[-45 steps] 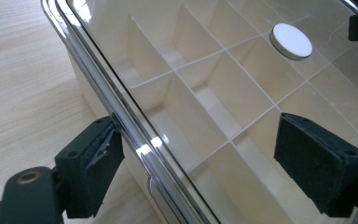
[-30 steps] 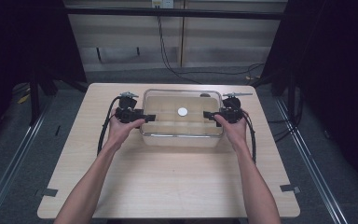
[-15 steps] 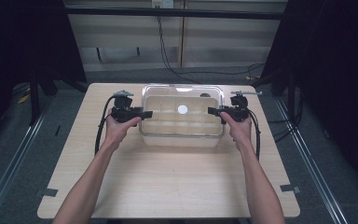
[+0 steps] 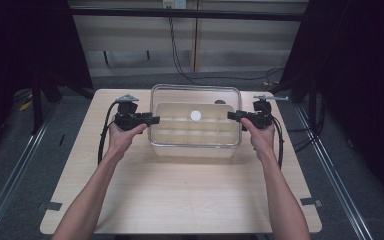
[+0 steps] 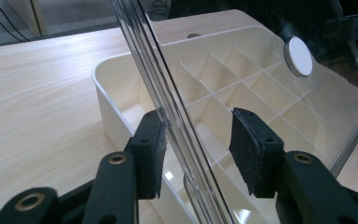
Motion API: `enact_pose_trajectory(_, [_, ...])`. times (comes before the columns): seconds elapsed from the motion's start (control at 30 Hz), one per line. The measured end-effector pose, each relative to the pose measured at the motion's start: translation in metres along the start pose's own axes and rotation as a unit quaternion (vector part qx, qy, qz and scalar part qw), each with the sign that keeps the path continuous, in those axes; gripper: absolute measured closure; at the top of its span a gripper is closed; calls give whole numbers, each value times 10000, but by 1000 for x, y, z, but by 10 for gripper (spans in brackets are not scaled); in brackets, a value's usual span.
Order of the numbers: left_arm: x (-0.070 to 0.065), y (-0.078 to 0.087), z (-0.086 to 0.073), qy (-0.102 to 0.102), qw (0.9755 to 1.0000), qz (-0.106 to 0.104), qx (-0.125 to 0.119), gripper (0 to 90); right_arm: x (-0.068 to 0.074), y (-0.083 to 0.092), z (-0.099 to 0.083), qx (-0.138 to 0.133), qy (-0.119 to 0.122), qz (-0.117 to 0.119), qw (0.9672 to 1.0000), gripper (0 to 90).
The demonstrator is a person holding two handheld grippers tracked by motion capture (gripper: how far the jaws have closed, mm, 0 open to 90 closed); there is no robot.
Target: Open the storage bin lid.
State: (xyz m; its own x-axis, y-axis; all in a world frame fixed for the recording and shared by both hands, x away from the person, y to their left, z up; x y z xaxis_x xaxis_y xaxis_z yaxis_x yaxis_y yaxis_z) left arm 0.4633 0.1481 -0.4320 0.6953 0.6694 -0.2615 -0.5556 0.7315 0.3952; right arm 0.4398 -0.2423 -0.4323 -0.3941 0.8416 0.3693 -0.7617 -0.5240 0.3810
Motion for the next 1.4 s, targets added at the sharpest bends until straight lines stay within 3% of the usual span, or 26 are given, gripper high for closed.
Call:
enact_pose_trajectory(0.53, [-9, 15, 3, -129, 9997, 56, -185, 627, 11, 20, 6, -402, -79, 107, 9991, 590])
enact_pose_trajectory(0.77, [-14, 21, 3, -158, 9994, 52, -300, 657, 16, 27, 5, -469, -64, 84, 9988, 601])
enact_pose_trajectory(1.13, [-18, 32, 3, -209, 9987, -76, -457, 706, 20, 40, 4, -556, -69, 242, 9981, 636])
enact_pose_trajectory(1.4, [-23, 39, 4, -322, 9987, -92, -384, 724, 22, 45, 4, -579, -63, 322, 9978, 639])
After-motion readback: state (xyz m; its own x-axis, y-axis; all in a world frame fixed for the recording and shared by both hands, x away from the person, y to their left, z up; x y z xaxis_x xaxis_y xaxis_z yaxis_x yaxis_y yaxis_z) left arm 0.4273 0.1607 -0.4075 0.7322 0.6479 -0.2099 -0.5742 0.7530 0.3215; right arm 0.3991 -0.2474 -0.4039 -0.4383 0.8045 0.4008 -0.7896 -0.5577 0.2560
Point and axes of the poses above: each handheld gripper's, and its own axes: y roughly backward along the jaws, z roughly out of its top, x roughly to its left, the point moved 3 cm from there along -y, roughly forward along the jaws, and after that the axes turned 8 degrees about -x, right-handed, at the moved point
